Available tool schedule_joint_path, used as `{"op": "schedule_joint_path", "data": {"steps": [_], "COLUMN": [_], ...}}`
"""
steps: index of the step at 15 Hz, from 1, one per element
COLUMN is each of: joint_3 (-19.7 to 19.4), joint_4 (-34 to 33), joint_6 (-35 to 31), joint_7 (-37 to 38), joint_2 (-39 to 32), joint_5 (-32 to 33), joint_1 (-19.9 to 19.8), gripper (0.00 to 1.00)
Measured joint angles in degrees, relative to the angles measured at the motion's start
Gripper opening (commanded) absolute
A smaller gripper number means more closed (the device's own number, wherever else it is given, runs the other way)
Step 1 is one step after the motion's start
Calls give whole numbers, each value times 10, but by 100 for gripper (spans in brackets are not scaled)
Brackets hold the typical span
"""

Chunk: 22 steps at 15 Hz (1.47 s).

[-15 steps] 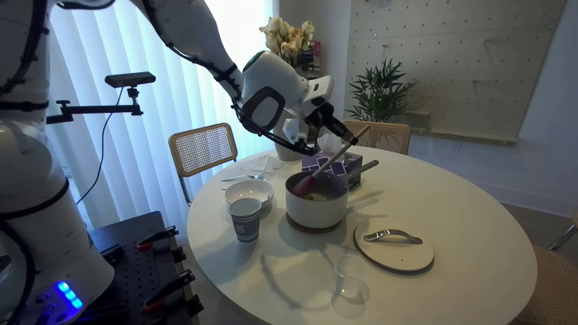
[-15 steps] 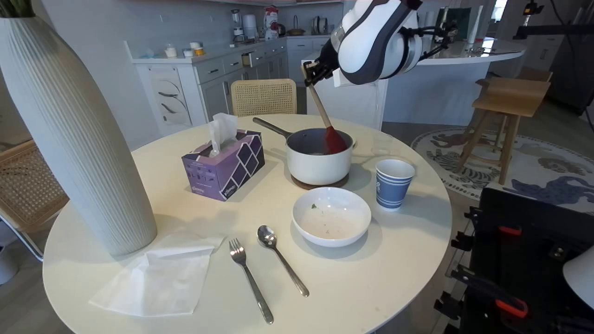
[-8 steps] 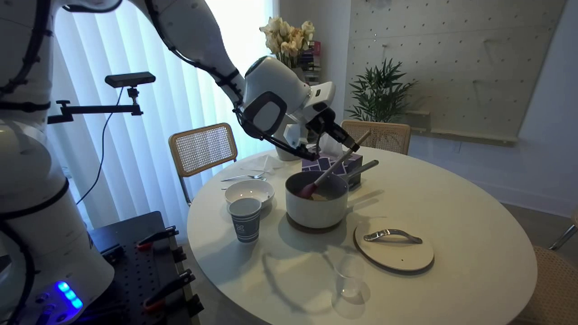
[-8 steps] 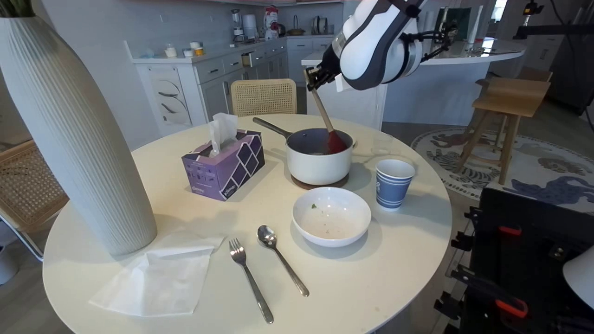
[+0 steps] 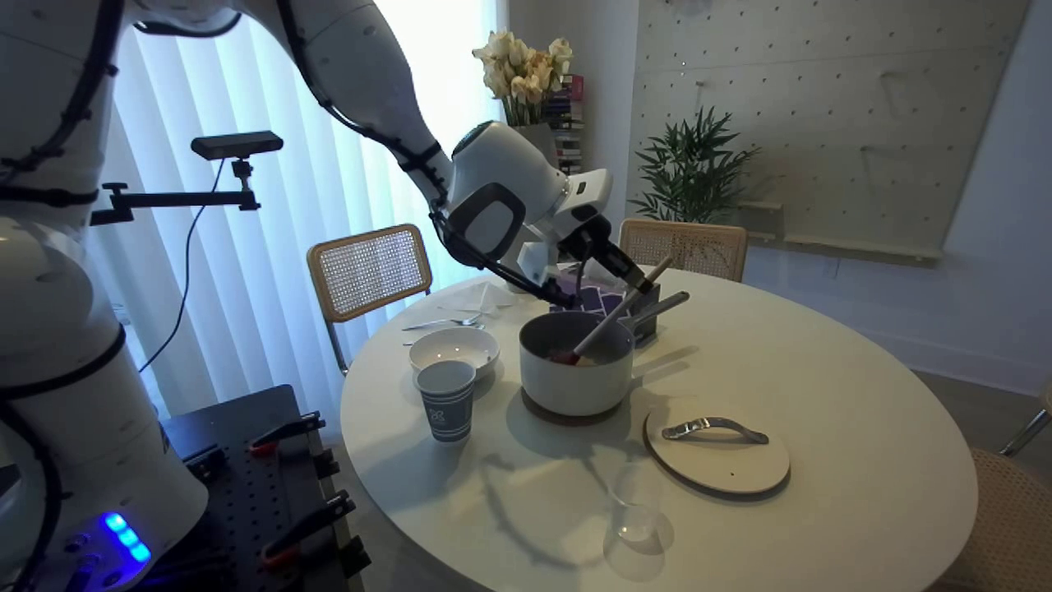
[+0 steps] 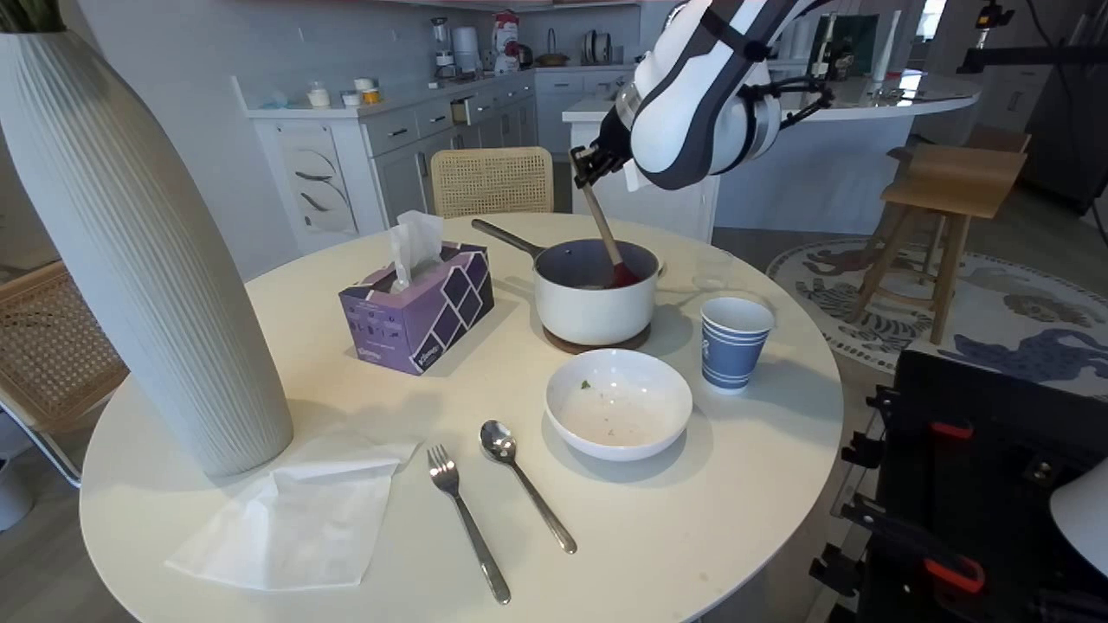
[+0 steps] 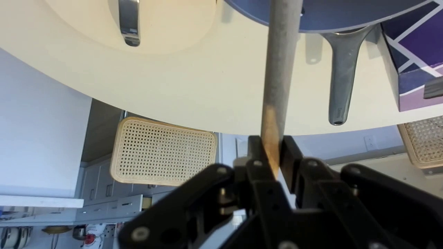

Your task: Remove the lid from the white pot, pick up the broccoli from the white bowl and place it inside the pot, move the tissue square to the left, pick up the spatula and use it to stir inside the white pot, place the spatula on the table, place the white lid on top of the pot

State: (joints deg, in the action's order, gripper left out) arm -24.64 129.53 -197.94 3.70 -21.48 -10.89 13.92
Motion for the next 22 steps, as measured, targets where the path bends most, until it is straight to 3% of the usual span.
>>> {"op": "schedule_joint_path", "data": {"steps": [7,12,22], "joint_3": [-22,-71,-95], "joint_4": [-36,-102,-189], "joint_6": [0,0,0], "joint_7": [0,2,36], "joint_2": [-40,-100,-224], "joint_5": [0,-9,-67], "joint_1": [11,45,129], "gripper": [4,4,4]}}
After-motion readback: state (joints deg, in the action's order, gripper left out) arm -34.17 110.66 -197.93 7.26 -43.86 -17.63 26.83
